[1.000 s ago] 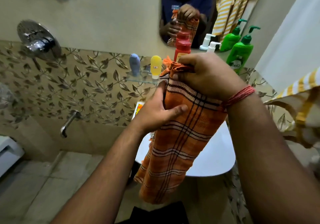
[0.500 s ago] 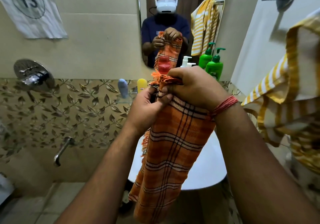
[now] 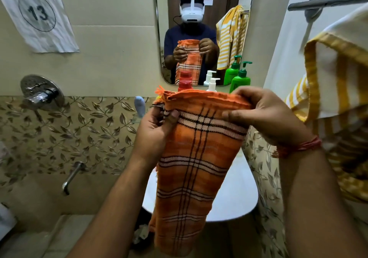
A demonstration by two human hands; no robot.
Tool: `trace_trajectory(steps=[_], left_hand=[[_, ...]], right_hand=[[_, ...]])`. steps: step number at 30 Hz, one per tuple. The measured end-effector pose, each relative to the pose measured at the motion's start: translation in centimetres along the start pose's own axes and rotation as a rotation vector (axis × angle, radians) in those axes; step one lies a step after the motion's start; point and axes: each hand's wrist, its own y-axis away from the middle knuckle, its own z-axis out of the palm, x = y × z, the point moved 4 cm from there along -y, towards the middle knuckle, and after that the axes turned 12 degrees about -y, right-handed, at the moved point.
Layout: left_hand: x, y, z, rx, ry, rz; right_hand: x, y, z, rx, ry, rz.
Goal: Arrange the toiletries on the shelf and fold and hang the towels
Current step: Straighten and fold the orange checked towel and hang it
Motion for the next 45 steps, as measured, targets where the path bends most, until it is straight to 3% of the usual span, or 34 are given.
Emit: trace_trajectory(steps=[2, 6, 11, 13, 17, 19, 22, 26, 29, 33, 37, 41, 45], left_hand=[[0.5, 0.0, -0.3, 0.053, 0.024, 0.005], [1.3, -0.1, -0.7, 0.132, 0.037, 0.054], [1.8, 0.7, 0.2, 0.074, 0.036, 0.068], [1.4, 0.8, 0.1, 0.021, 0.074, 0.034], [-0.9, 2.0, 0.5, -0.275, 0.026, -0.143], [-1.5, 2.4, 0.8, -0.283, 0.022, -0.123], [-0.9, 2.0, 1.3, -0.164, 0.099, -0.110], [1.4, 0.4, 2.1, -0.053, 0.141, -0.078], [2.5, -0.8, 2.0, -0.019, 0.103, -0.033], [-0.1, -0.6, 0.0, -0.208, 0.176, -0.050], [-4.9, 2.7, -0.4, -0.445, 0.205, -0.350], [-6.0, 2.3, -0.1, -0.461, 0.220, -0.326], [-5.6, 0.7, 0.5, -0.360, 0.285, -0.278]], right_hand=[[0.1, 0.2, 1.2, 0.161, -0.236, -0.095], [1.7, 0.7, 3.0, 0.334, -0.335, -0.144], [1.4, 0.9, 1.3, 0.408, -0.236, -0.174], [0.9, 0.7, 1.1, 0.403, -0.193, -0.204], [0.3, 0.2, 0.8, 0.427, -0.160, -0.244], [0.5, -0.2, 0.6, 0.447, -0.195, -0.248], [2.2, -0.3, 0.6, 0.335, -0.358, -0.180], [8.1, 2.5, 1.5, 0.121, -0.528, 0.085], [11.0, 3.5, 3.0, 0.179, -0.502, 0.169], [10.2, 2.0, 4.2, 0.243, -0.526, 0.103], [9.1, 0.0, 4.1, 0.233, -0.524, 0.147], [10.2, -0.8, 2.9, 0.253, -0.576, 0.243], [11.4, 0.2, 2.6, -0.007, -0.750, 0.235]])
